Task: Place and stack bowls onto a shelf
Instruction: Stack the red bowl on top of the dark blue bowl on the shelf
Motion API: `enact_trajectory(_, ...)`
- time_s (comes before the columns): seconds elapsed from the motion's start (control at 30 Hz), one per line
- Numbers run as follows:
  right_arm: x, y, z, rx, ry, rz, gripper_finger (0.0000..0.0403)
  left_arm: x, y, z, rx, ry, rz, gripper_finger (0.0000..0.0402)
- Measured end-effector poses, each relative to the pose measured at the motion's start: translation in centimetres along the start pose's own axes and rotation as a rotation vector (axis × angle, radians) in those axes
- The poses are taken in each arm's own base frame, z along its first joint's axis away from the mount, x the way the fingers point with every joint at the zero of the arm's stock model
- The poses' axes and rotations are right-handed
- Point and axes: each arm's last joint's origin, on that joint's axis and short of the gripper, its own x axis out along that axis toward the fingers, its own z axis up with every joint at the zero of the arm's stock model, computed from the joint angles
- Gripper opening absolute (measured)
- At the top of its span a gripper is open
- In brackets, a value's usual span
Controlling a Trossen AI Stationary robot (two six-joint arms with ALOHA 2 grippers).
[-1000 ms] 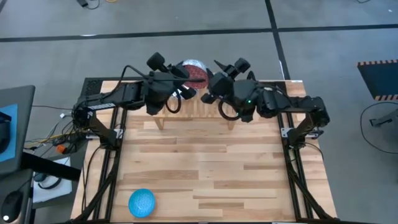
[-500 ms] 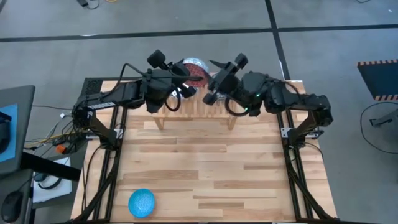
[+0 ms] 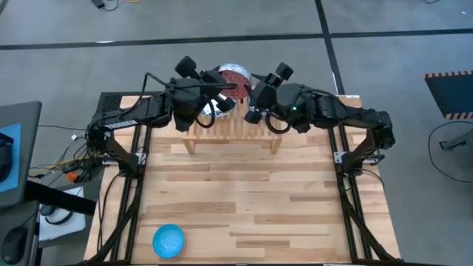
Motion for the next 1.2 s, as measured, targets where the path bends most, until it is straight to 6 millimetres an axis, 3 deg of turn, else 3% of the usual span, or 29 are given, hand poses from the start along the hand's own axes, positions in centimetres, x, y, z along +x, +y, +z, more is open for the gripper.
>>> enact_trajectory(0.3, 1.2, -1.2, -0.8, -0.018, 0.052, -0.052, 0.0194, -0.2, -0.2, 0.3, -0.286, -0.039, -0.065, 0.0012)
enact_trajectory(0.47, 1.7, -1.9, -1.0, -0.005, 0.076, -0.112, 0.017, -0.1, -0.6, 0.2, -0.477, -0.036, -0.119, 0.0014)
enact_trajectory(0.9, 2.6, -3.0, -1.2, 0.123, 0.079, -0.181, 0.007, -0.1, -0.6, 0.6, -0.629, -0.058, -0.134, 0.0024)
enact_trajectory(1.2, 2.8, -2.8, -1.8, 0.034, 0.119, -0.163, 0.0043, -0.4, -0.2, 1.5, -0.711, -0.133, -0.261, 0.0062)
